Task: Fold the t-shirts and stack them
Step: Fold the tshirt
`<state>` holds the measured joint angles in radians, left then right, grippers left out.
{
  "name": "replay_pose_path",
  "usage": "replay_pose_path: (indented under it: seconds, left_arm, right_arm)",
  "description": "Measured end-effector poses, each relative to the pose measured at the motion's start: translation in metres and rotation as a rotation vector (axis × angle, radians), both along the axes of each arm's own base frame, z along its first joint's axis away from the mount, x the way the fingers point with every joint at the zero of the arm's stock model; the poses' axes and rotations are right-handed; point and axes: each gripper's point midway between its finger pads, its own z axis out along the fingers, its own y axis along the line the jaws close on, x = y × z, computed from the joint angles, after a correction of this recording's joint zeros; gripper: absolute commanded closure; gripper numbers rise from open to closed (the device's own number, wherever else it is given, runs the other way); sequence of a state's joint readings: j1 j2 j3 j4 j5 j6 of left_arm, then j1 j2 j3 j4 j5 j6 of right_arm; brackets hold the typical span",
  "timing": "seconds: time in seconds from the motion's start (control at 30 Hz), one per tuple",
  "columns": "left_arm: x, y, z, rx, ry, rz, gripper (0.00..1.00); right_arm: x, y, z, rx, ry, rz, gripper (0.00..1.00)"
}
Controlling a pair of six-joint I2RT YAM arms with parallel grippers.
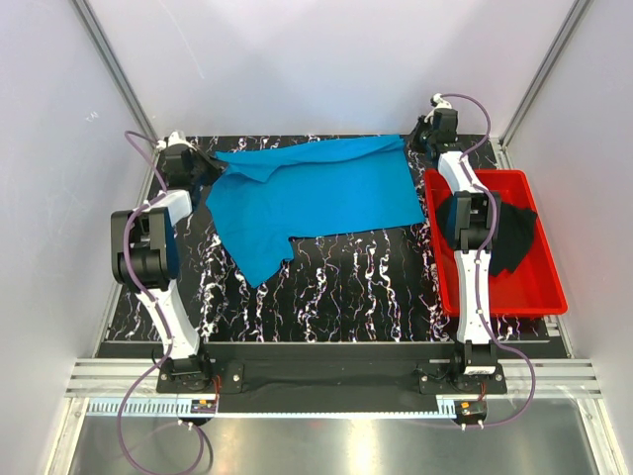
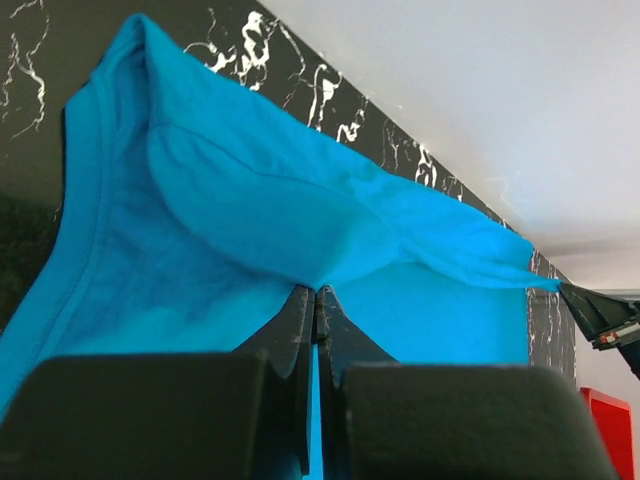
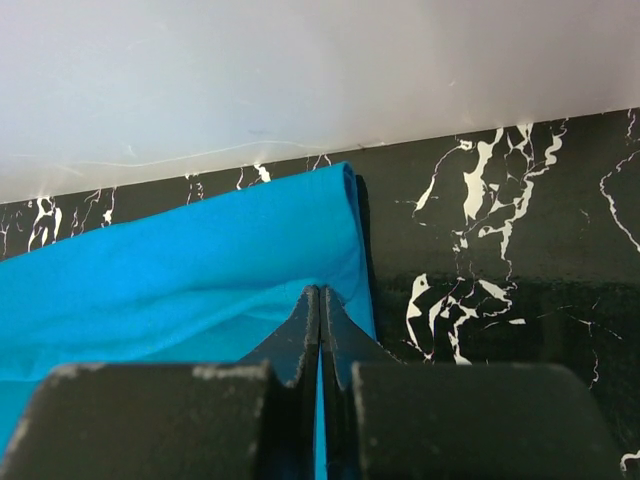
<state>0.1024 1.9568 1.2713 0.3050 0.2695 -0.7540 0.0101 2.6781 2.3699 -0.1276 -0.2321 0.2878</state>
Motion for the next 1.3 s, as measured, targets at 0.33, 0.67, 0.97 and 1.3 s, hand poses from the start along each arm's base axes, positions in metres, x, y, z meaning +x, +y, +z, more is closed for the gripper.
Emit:
replay_pose_path:
  seconds: [0.33, 0.67, 0.97, 1.3]
  left_arm:
    - [-0.023, 0.003, -0.032, 0.01, 0.101, 0.023, 0.46]
    - [-0.056, 0.029, -0.003, 0.075, 0.13, 0.185, 0.54]
    - [-0.055, 0.011, -0.021, 0.08, 0.263, 0.174, 0.5]
    - [-0.082, 0.001, -0.064, 0.137, 0.549, 0.184, 0.48]
  right_arm:
    - [-0.012, 0.0, -0.007, 0.016, 0.094, -0.017, 0.6]
    - [-0.035, -0.007, -0.006, -0.005, 0.219, -0.063, 0.43]
    - [-0.068, 0.04, -0.002, -0.055, 0.307, 0.015, 0.38]
    - [-0.144, 0.148, -0.025, -0.235, 0.452, 0.232, 0.32]
